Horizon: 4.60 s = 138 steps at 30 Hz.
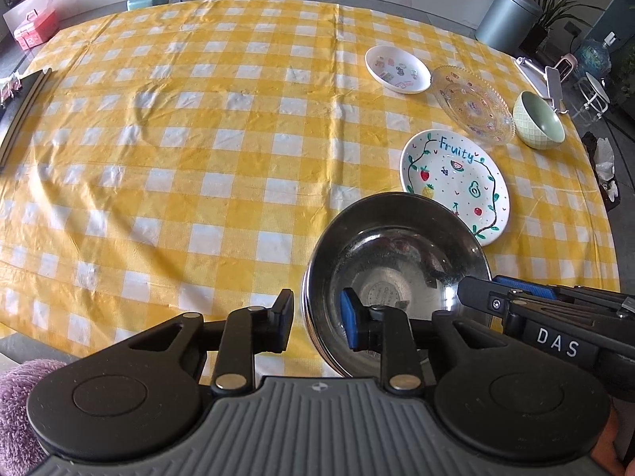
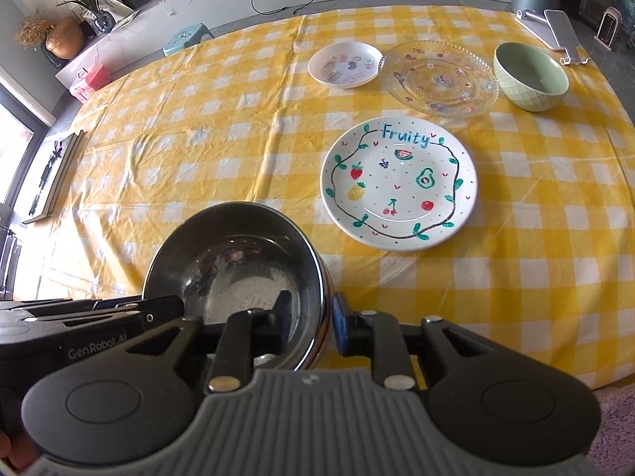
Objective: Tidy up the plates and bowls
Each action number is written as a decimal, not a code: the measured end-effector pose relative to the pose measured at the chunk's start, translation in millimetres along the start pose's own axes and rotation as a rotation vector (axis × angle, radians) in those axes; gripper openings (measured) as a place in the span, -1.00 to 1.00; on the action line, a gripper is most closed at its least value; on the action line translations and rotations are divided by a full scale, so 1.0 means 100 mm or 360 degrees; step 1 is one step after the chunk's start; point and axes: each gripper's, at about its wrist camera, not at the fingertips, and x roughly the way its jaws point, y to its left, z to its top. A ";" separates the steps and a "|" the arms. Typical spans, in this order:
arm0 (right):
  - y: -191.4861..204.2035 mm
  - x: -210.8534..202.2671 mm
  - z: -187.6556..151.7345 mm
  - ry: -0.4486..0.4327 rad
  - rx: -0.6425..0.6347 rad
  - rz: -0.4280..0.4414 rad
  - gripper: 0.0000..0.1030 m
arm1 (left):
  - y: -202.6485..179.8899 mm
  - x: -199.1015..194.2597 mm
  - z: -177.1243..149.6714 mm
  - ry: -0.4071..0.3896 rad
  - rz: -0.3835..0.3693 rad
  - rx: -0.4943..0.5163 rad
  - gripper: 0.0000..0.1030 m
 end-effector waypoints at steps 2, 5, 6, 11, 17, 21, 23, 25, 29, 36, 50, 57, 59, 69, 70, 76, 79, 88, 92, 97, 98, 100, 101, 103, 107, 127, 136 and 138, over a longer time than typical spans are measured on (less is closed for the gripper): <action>-0.01 -0.08 0.01 -0.0025 -0.0010 0.0020 -0.43 | -0.01 -0.08 0.01 -0.0046 0.0006 0.0026 -0.33; -0.09 -0.22 0.03 -0.0068 -0.0007 0.0040 -0.37 | -0.06 -0.23 0.02 -0.0133 -0.0043 0.0070 -0.23; -0.13 -0.26 0.04 -0.0080 -0.0003 0.0037 -0.35 | -0.09 -0.27 0.03 -0.0159 -0.0076 0.0085 -0.17; -0.54 -0.46 0.10 -0.0117 0.0103 -0.0014 -0.34 | -0.31 -0.43 0.11 -0.0246 -0.0198 0.0161 -0.12; -1.15 -0.64 0.22 -0.0170 0.0248 -0.0125 -0.34 | -0.72 -0.42 0.32 -0.0279 -0.0332 0.0238 -0.12; -1.50 -0.69 0.34 -0.0195 0.0322 -0.0167 -0.34 | -1.04 -0.31 0.54 -0.0276 -0.0398 0.0269 -0.12; -1.66 -0.70 0.43 -0.0217 0.0337 -0.0184 -0.34 | -1.19 -0.25 0.65 -0.0279 -0.0418 0.0286 -0.12; -1.78 -0.71 0.53 -0.0237 0.0346 -0.0196 -0.34 | -1.36 -0.17 0.77 -0.0274 -0.0450 0.0304 -0.12; -1.98 -0.67 0.79 -0.0288 0.0342 -0.0211 -0.34 | -1.65 0.03 1.01 -0.0270 -0.0516 0.0315 -0.12; -2.33 -0.40 1.29 -0.0330 0.0358 -0.0176 -0.35 | -2.09 0.55 1.42 -0.0231 -0.0507 0.0329 -0.17; -2.82 0.51 1.94 -0.0199 0.0477 -0.0111 -0.56 | -2.44 1.60 2.00 -0.0093 -0.0405 0.0226 -0.48; -2.83 0.73 1.99 -0.0143 0.0469 -0.0143 -0.70 | -2.49 1.75 2.03 -0.0030 -0.0380 0.0261 -0.76; -2.86 0.76 2.00 -0.0134 0.0484 -0.0136 -0.73 | -2.50 1.75 2.02 -0.0028 -0.0390 0.0274 -0.85; -2.84 0.70 1.90 -0.0100 0.0547 -0.0156 -0.92 | -2.56 1.64 1.93 -0.0012 -0.0331 0.0314 -0.88; -2.83 0.67 1.87 -0.0092 0.0563 -0.0148 -0.92 | -2.55 1.59 1.90 -0.0014 -0.0324 0.0320 -0.88; -2.62 0.40 1.68 -0.0083 0.0562 -0.0146 -0.92 | -2.45 1.27 1.72 -0.0002 -0.0309 0.0312 -0.88; -2.47 0.22 1.56 -0.0083 0.0547 -0.0139 -0.92 | -2.37 1.06 1.60 -0.0002 -0.0302 0.0311 -0.88; -1.75 -0.34 1.13 -0.0080 0.0397 -0.0087 -0.92 | -1.92 0.31 1.14 -0.0004 -0.0232 0.0271 -0.88; -1.37 -0.50 0.89 -0.0084 0.0318 -0.0031 -0.92 | -1.62 0.00 0.92 -0.0023 -0.0206 0.0228 -0.88; -0.94 -0.61 0.59 -0.0086 0.0239 0.0045 -0.92 | -1.22 -0.32 0.63 -0.0050 -0.0177 0.0165 -0.87; -0.86 -0.62 0.54 -0.0084 0.0226 0.0061 -0.92 | -1.14 -0.36 0.57 -0.0056 -0.0167 0.0160 -0.87; -0.68 -0.62 0.43 -0.0074 0.0182 0.0088 -0.92 | -0.99 -0.44 0.46 -0.0063 -0.0151 0.0143 -0.86; -0.60 -0.61 0.39 -0.0067 0.0163 0.0099 -0.92 | -0.92 -0.46 0.41 -0.0065 -0.0147 0.0128 -0.86; -0.45 -0.57 0.31 -0.0050 0.0126 0.0114 -0.92 | -0.74 -0.50 0.31 -0.0068 -0.0146 0.0080 -0.86; -0.18 -0.44 0.21 0.0001 0.0056 0.0119 -0.92 | -0.48 -0.45 0.23 -0.0038 -0.0141 0.0011 -0.86; 0.25 0.20 0.19 0.0181 -0.0200 -0.0050 -0.92 | -0.19 0.07 0.16 0.0141 -0.0041 0.0147 -0.86; 0.28 0.30 0.18 0.0199 -0.0265 -0.0090 -0.91 | -0.16 0.19 0.13 0.0175 -0.0046 0.0149 -0.85; 0.29 0.29 0.19 0.0180 -0.0272 -0.0089 -0.91 | -0.16 0.18 0.14 0.0169 -0.0045 0.0146 -0.84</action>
